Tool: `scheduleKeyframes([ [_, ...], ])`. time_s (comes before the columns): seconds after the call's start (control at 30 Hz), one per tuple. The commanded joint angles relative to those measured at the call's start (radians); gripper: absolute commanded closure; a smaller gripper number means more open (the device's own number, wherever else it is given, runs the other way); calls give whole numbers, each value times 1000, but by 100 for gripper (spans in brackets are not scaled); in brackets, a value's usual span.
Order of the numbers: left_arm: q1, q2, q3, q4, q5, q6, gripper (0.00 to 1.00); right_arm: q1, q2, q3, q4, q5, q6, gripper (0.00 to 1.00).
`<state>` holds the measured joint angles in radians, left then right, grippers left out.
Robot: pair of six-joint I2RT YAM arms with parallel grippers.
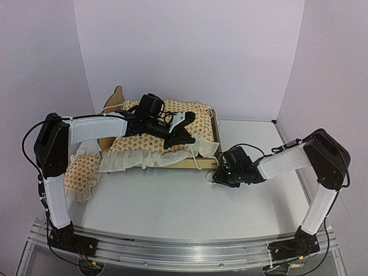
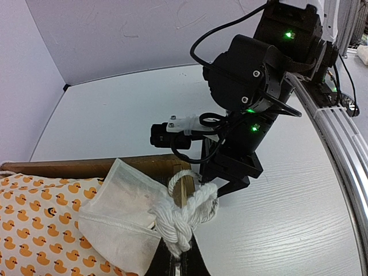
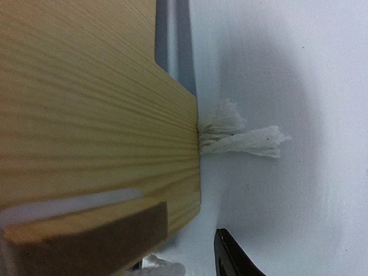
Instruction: Set up the pet bed
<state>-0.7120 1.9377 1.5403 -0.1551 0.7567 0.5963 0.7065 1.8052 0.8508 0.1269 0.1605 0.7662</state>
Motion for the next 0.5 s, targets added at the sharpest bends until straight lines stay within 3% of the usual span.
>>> scheduleKeyframes([
  [0.0,5,-37,41,30,10,-18,100,-2,44,-6,57,-27,34,68],
  [0.1,6,-36,47,30,7,-27,100,-5,47,7,58,-39,33,99],
  [0.2,9,-38,52,28,6,-24,100,-2,-25,-9,55,-137,-41,100],
  [0.33,11,-36,48,38,7,-17,100,-8,-235,-55,49,-453,-188,100],
  [0.47,11,-29,50,43,10,-18,100,-70,-363,-13,9,-633,-200,100],
])
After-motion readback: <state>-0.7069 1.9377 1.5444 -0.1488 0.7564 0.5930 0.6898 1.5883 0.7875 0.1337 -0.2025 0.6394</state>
